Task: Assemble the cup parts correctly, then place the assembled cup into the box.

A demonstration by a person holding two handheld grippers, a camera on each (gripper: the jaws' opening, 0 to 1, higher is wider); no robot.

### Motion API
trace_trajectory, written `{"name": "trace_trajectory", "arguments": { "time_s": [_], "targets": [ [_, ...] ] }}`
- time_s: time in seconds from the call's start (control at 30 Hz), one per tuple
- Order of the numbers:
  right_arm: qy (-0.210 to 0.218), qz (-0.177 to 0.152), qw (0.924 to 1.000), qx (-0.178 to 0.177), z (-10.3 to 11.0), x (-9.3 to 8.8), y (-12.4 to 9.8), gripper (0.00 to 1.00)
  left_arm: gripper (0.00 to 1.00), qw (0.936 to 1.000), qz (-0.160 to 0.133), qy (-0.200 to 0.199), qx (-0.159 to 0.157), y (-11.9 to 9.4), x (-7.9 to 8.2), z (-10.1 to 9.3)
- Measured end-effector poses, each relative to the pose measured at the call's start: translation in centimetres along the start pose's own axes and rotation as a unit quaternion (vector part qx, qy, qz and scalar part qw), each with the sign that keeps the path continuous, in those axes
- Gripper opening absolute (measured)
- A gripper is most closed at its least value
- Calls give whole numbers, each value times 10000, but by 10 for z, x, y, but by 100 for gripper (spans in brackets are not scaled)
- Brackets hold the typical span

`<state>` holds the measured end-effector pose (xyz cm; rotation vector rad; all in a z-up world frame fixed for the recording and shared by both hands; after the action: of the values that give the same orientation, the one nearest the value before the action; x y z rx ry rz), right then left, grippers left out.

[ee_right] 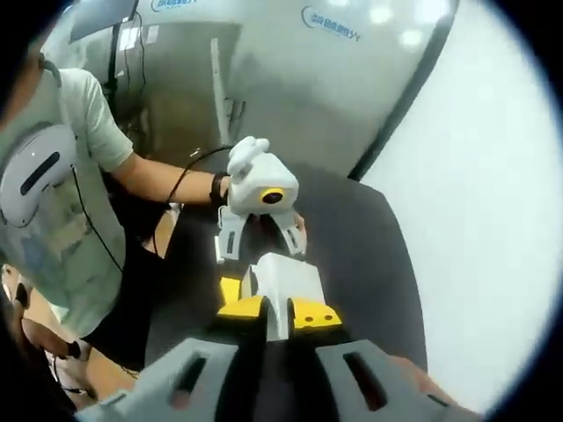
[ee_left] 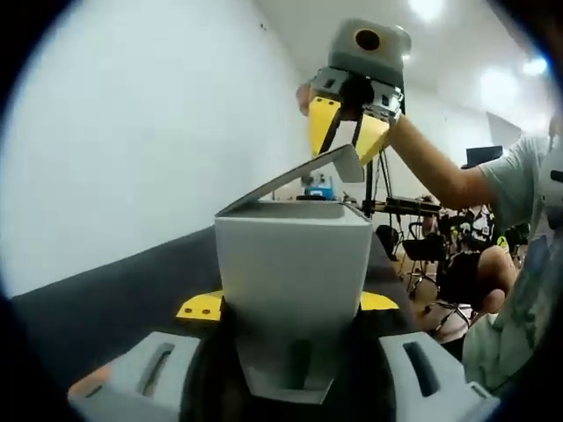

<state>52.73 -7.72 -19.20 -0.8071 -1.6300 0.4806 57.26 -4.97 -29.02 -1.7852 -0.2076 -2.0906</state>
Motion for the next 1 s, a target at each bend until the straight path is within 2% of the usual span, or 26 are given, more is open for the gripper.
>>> {"name": "trace_trajectory", "arguments": {
  "time_s": [0.37, 0.6, 0.87, 1.0],
  "targets": [
    [-388, 106, 9987, -312, 8, -2, 7, 6, 49, 10000, -18, -23, 2, -2, 0, 0],
    [-828, 233, 9935, -742, 6, -5, 8, 6, 49, 10000, 9, -20, -6, -1, 0, 0],
    [-1135, 318, 9862, -1164, 9, -8, 12, 5, 49, 10000, 6, -66, 20, -1, 0, -1],
    [-1145, 356, 9851, -1232, 9, -8, 14, 5, 49, 10000, 4, -63, 19, -1, 0, -2]
  ]
}}
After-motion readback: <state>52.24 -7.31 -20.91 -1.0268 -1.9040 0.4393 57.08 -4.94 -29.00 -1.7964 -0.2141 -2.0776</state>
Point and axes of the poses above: the point that each gripper's makers call its tool centre point, and the gripper's own axes: y roughly forward along the fingers, z roughly to its left, x roughly out of its top, the point moved 2 cm from there along -y, roughly backward along the fingers, and after that the axes turned 11 degrees about y, right-handed, at the moved point
